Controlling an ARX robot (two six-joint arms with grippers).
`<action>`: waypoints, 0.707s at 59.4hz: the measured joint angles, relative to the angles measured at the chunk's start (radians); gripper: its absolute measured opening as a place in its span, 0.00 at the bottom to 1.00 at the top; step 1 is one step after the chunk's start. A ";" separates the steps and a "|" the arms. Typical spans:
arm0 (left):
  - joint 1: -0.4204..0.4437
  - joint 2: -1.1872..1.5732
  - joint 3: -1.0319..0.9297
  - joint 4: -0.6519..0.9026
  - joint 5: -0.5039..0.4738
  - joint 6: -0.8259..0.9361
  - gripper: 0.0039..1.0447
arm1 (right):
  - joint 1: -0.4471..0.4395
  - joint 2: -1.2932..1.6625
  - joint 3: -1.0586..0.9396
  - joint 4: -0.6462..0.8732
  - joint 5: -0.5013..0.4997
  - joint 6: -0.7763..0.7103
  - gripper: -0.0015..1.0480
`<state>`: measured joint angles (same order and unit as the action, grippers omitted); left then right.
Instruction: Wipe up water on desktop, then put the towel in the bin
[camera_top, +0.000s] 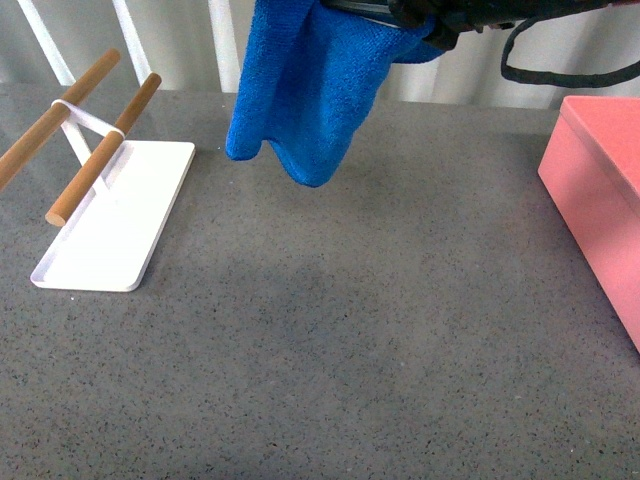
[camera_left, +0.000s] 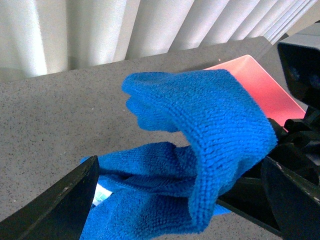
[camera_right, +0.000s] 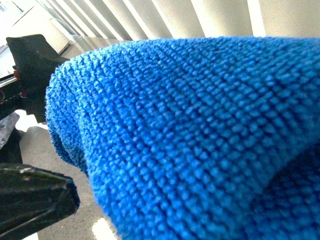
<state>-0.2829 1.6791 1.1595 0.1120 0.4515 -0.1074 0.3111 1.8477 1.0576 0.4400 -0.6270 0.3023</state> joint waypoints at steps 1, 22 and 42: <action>0.000 0.000 0.000 0.000 0.000 0.000 0.94 | -0.003 -0.003 0.000 -0.003 0.002 -0.002 0.05; 0.034 -0.192 -0.468 0.699 -0.689 0.088 0.49 | -0.040 -0.029 -0.018 -0.031 0.029 -0.009 0.05; 0.125 -0.415 -0.797 0.779 -0.597 0.100 0.03 | -0.074 -0.079 -0.048 -0.053 0.042 -0.011 0.05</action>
<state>-0.1577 1.2640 0.3630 0.8913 -0.1452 -0.0078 0.2375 1.7683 1.0100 0.3870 -0.5850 0.2909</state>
